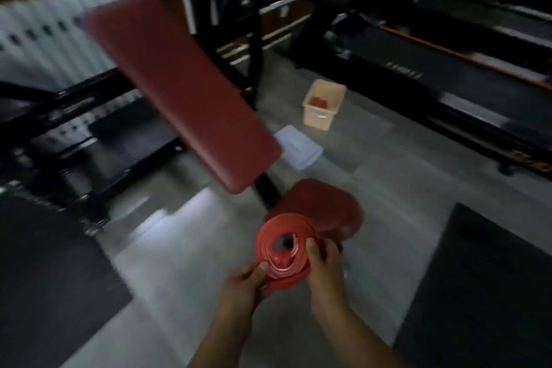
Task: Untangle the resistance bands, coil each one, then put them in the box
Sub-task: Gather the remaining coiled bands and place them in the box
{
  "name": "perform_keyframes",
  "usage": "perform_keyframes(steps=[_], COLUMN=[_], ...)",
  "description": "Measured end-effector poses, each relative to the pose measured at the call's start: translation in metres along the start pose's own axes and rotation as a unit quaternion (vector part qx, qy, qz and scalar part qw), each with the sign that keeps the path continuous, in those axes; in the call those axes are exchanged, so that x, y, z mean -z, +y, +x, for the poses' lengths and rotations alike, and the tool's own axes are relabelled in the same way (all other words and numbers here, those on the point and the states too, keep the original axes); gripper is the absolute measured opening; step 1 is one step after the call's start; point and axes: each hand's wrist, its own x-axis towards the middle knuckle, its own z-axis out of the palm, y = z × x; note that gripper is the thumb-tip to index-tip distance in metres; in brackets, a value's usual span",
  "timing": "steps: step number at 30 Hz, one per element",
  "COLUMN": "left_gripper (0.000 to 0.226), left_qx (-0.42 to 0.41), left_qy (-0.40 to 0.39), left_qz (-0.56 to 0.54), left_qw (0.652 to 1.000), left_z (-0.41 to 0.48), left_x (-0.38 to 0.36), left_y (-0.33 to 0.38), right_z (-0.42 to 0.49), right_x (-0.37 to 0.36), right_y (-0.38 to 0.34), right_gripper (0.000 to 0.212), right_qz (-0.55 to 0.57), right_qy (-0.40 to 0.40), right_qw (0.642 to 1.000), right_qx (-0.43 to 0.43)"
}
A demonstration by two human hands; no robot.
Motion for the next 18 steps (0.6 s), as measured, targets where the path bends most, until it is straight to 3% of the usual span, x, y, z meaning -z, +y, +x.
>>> perform_keyframes(steps=[2,6,10,13,14,18], left_gripper=[0.019,0.019,0.018,0.015,0.015,0.019], left_qx=[0.012,0.011,-0.011,0.001,0.004,0.015], left_qy=[-0.017,-0.022,-0.019,-0.045,-0.062,-0.108], left_qz=[0.015,0.027,0.047,0.061,0.065,0.094], left_qw=[1.0,0.999,0.999,0.997,0.996,0.99], left_z=[0.01,0.037,0.094,0.14,0.153,0.204], left_x=[-0.066,-0.158,-0.221,-0.284,-0.309,-0.411], left_y=[-0.006,-0.003,0.013,0.024,0.028,0.05], right_z=[0.035,0.097,0.168,0.228,0.251,0.347], right_x=[0.053,0.112,0.14,0.173,0.188,0.243], right_y=[-0.013,-0.037,-0.056,-0.093,-0.102,-0.129], right_gripper=[0.046,0.017,0.054,0.011,0.005,0.008], right_qz=[-0.006,0.037,0.053,0.071,0.07,0.062], right_qy=[0.027,0.078,0.083,0.108,0.117,0.157], right_qw=[1.0,0.996,0.995,0.991,0.99,0.985], right_qx=[-0.014,-0.02,-0.025,-0.039,-0.037,-0.031])
